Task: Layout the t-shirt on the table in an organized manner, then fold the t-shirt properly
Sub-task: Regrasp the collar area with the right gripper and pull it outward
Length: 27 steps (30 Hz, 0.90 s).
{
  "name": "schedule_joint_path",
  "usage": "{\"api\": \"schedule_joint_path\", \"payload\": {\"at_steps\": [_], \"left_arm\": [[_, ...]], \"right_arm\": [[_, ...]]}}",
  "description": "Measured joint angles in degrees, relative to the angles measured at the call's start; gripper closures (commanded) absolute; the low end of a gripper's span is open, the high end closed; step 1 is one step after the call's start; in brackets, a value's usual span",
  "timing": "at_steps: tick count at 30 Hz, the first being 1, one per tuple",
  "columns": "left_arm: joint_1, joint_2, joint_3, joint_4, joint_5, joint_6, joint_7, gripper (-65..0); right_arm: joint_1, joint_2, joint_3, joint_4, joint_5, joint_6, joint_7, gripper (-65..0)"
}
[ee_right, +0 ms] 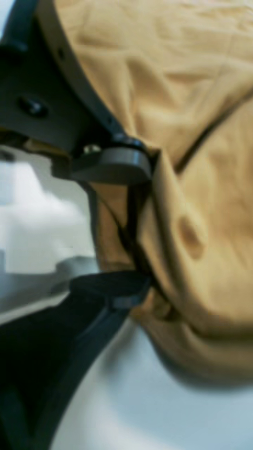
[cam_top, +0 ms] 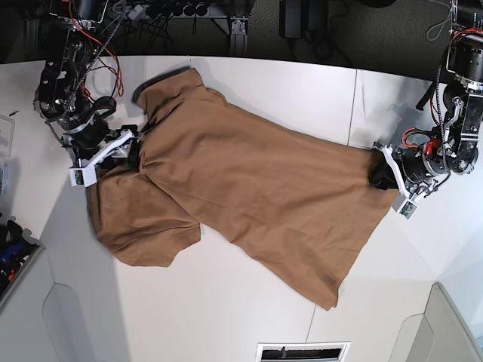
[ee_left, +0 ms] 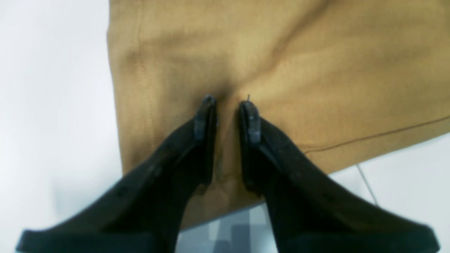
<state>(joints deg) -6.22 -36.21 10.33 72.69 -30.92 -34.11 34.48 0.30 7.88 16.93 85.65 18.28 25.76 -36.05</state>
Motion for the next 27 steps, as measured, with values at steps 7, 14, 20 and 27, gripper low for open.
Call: {"api": "schedule_joint_path", "payload": {"at_steps": [7,14,20,27], "left_arm": [[0.02,0.00,0.00,0.00,0.02,0.00,0.00,-15.6],[0.02,0.02,0.00,0.00,0.44,0.00,-0.02,-15.6],[0.00,0.02,0.00,0.00,1.14,-0.02,0.17,-15.6],[0.00,0.02,0.00,0.00,1.31,-0.02,0.20,-15.6]], "right_arm": [[3.04,0.22,-3.08,-5.27,0.74,0.15,2.03,-36.3],[2.75,0.24,-2.19,-5.03,-0.52,0.20,-2.01,-1.8],[2.75,0.24,3.50,-4.90,0.33,1.33,-6.60,-1.7],[2.23,2.32,13.90,-4.15,3.89,2.36,-10.34,-1.7]]}}
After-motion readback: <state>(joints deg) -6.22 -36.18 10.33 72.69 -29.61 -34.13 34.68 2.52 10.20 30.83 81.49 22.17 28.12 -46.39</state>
